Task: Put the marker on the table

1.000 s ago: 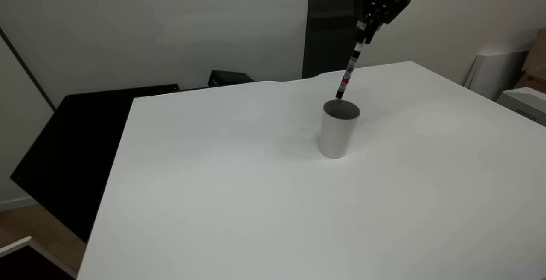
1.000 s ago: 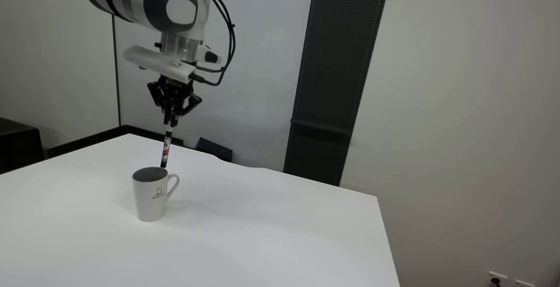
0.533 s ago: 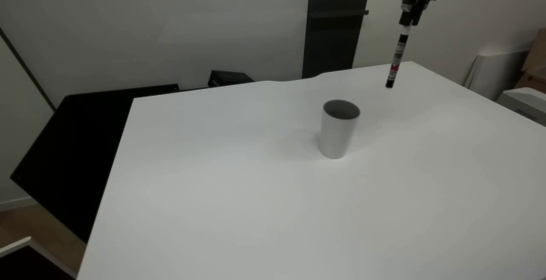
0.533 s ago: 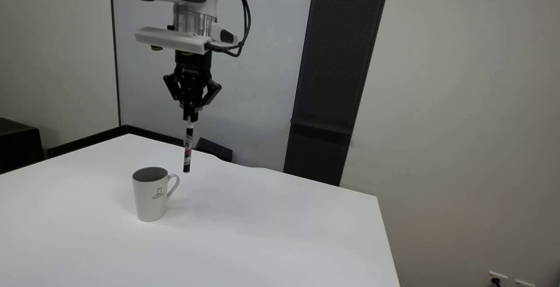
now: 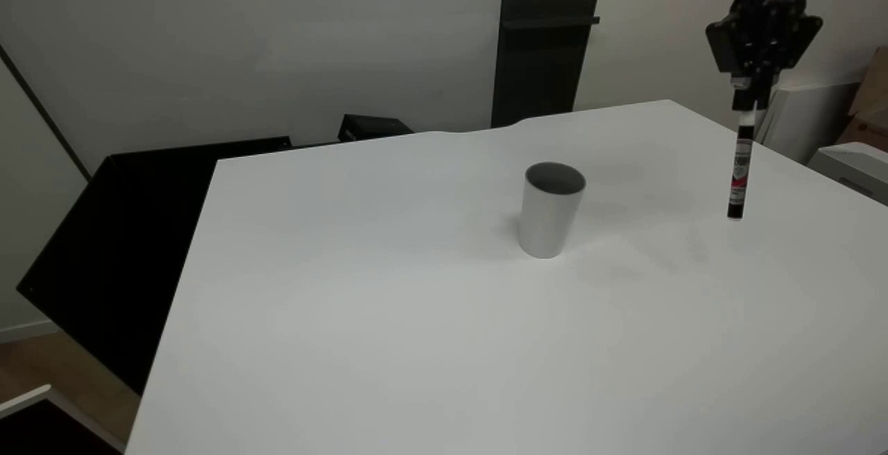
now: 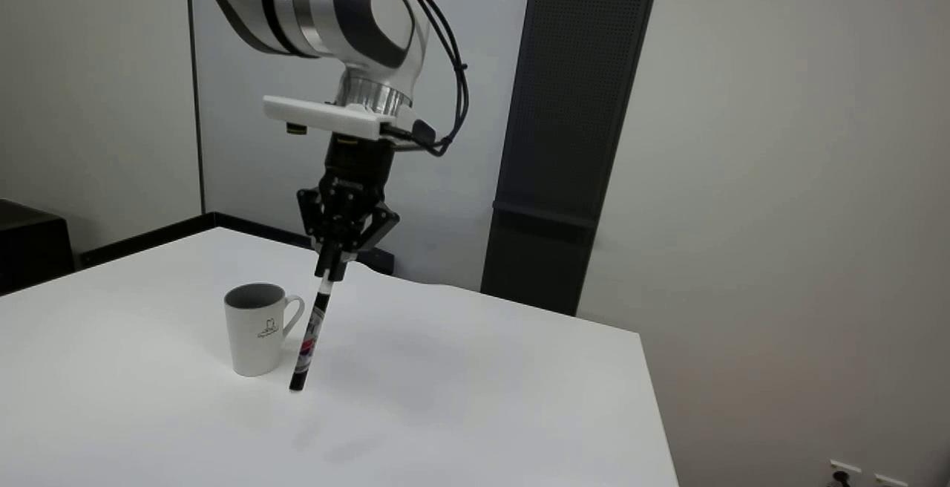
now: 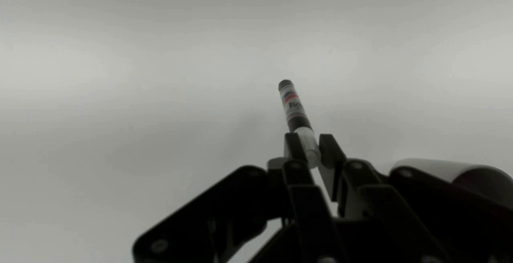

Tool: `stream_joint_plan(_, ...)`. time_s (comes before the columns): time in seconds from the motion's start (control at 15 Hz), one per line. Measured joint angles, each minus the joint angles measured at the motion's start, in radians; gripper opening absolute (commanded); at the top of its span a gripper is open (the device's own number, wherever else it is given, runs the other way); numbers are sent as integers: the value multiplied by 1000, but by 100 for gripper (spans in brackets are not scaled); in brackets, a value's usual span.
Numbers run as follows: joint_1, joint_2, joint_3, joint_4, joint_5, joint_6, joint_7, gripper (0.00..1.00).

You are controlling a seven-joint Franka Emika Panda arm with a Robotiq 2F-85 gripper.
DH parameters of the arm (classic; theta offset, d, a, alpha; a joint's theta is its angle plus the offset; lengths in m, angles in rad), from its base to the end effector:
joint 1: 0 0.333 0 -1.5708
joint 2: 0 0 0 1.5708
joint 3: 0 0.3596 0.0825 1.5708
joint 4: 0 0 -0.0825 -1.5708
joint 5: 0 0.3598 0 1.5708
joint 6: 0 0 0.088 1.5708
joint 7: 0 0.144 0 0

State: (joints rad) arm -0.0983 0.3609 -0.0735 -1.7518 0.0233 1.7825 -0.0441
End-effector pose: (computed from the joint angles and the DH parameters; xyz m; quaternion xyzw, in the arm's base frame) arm 0.5839 -0.0948 0.3611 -0.9842 0.0670 0.1631 0.0153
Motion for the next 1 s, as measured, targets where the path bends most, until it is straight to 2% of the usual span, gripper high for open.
stream_joint_plan(0.33, -24, 101, -3, 2, 15, -28, -2, 6)
stream_joint_plan(1.0, -24, 251, 0, 48, 37, -28, -4, 6)
